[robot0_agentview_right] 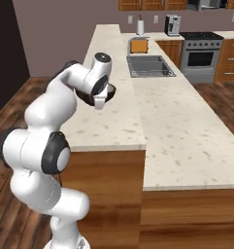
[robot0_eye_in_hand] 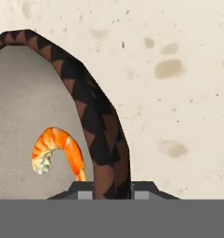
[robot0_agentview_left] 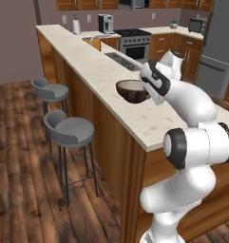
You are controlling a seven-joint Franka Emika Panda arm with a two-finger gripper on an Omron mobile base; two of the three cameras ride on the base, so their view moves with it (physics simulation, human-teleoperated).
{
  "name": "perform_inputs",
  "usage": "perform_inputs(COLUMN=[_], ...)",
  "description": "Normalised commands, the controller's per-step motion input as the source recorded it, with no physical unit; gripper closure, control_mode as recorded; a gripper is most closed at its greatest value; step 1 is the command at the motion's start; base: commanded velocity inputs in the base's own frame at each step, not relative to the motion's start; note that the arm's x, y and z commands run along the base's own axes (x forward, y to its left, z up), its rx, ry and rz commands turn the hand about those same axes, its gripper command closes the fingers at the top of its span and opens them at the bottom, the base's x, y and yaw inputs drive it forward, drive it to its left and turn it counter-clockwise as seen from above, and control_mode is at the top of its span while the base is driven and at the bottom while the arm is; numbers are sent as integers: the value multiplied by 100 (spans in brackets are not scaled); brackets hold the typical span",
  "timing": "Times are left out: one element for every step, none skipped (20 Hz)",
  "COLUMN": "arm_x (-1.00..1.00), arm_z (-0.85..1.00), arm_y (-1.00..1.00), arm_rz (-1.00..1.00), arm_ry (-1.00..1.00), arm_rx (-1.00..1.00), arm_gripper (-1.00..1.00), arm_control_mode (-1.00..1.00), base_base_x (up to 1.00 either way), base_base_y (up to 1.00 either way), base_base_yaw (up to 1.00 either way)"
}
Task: The microwave is finished heating the shrimp and lemon wedge. Take the bowl containing the food and place it on the dining counter.
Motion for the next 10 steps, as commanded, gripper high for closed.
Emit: perform_inputs(arm_x=[100, 100, 92, 81, 74, 64, 62, 44, 19, 12], arm_z=[-16, -11, -4, -2, -4, -5, -6, 0, 0, 0], arm_y=[20, 18, 11, 4, 3, 0, 0, 0, 0, 0], arm_rz=[-11, -10, -8, -7, -7, -6, -6, -3, 0, 0], arm_ry=[-1, 0, 0, 0, 0, 0, 0, 0, 0, 0], arm_rx=[0, 0, 0, 0, 0, 0, -1, 0, 0, 0], arm_gripper=[100, 100, 100, 100, 100, 100, 100, 100, -100, -100], arm_control_mode=[-100, -100, -100, -100, -100, -100, -100, -100, -100, -100], base_base_x=[0, 0, 0, 0, 0, 0, 0, 0, 0, 0], base_base_y=[0, 0, 0, 0, 0, 0, 0, 0, 0, 0], base_base_yaw=[0, 0, 0, 0, 0, 0, 0, 0, 0, 0])
